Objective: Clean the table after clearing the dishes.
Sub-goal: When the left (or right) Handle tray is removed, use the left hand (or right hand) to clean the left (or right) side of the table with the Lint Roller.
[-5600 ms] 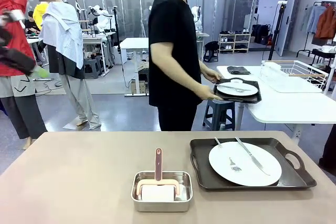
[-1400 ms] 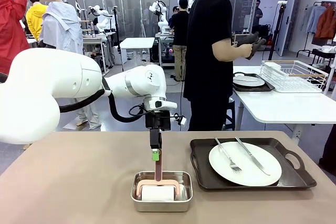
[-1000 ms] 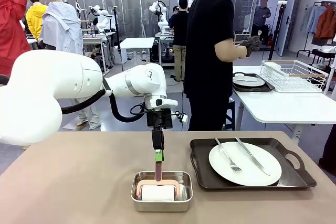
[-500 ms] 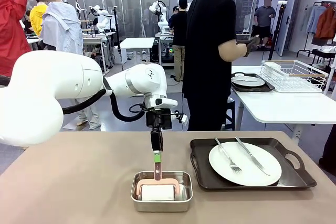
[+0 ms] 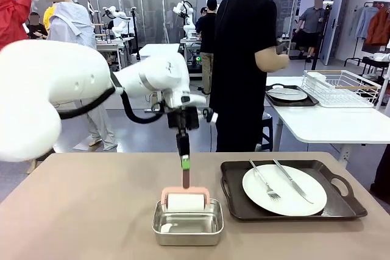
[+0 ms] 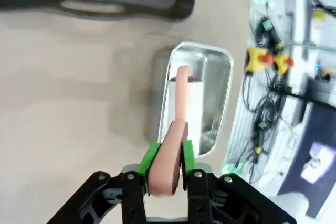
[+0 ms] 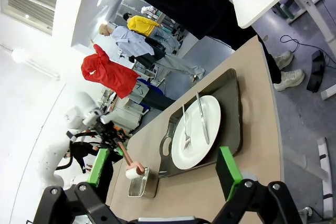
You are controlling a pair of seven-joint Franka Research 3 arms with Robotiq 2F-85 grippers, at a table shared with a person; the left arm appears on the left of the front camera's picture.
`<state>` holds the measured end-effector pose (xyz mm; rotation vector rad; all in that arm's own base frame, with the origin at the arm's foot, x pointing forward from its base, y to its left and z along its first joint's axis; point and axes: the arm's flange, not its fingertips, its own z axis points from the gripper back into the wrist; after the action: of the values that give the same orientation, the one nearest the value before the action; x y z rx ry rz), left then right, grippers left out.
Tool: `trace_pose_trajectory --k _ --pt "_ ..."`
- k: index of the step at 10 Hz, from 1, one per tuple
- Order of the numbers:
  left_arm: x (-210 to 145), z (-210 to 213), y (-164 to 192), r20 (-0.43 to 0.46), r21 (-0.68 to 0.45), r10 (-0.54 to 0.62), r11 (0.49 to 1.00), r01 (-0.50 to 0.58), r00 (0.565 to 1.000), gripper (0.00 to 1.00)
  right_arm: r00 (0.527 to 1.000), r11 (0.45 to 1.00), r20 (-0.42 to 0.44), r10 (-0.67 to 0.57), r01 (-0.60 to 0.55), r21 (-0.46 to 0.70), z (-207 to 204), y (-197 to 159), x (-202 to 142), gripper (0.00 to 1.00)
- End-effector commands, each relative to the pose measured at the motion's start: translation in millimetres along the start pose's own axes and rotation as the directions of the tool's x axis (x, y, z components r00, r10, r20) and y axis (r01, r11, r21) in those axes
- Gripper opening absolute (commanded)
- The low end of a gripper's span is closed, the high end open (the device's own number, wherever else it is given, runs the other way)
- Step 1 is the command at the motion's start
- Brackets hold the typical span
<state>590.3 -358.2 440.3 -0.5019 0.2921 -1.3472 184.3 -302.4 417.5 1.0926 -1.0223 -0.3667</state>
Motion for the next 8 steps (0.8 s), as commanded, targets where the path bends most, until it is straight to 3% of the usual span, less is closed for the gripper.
trace_pose_trajectory --k 1,2,3,6,8 --pt "-52 11 -56 0.146 0.145 0.215 0.961 -0.236 0.966 0.0 1.0 1.0 0.016 0.018 -0.018 0.012 0 3 -3 1.0" --pt "-83 25 -74 0.273 0.203 0.3 0.911 -0.36 0.914 0.0 1.0 1.0 0.016 0.018 -0.018 0.012 0 3 -3 1.0" --pt "-124 29 -85 0.406 0.205 0.39 0.842 -0.498 0.826 0.0 1.0 1.0 0.016 0.018 -0.018 0.012 0 3 -3 1.0" --pt "-227 6 -96 0.666 0.054 0.518 0.684 -0.728 0.536 0.0 1.0 1.0 0.016 0.018 -0.018 0.012 0 3 -3 1.0" --pt "-278 -16 -93 0.762 -0.08 0.517 0.673 -0.736 0.39 0.0 1.0 1.0 0.016 0.018 -0.018 0.012 0 3 -3 1.0"
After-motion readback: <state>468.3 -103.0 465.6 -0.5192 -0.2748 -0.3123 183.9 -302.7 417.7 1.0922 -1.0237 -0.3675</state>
